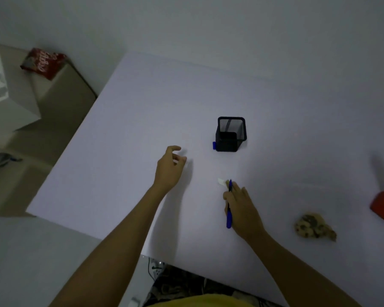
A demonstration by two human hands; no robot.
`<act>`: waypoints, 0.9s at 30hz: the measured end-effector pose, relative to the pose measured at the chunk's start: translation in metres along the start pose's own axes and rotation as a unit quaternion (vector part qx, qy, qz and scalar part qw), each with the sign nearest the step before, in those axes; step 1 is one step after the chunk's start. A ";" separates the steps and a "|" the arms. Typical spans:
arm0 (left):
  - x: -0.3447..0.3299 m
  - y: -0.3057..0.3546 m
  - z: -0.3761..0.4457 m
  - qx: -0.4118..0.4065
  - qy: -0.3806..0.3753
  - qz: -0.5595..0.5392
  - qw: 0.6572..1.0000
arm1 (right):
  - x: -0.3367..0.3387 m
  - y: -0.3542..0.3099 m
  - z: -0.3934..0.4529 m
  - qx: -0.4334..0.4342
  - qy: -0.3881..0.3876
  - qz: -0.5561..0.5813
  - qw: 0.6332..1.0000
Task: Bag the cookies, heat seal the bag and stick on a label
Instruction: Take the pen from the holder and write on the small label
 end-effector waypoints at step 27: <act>-0.148 0.029 -0.014 -0.037 -0.182 0.136 0.973 | -0.009 0.010 -0.006 0.011 0.063 -0.029 0.998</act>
Point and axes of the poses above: each hand's wrist, its own z-axis towards the middle knuckle, its own x-axis out of the back of the hand, y = z × x, the point moved 10 cm from there along z, towards the middle knuckle, and after that the axes turned 7 degrees about -x, right-handed, at the moved point
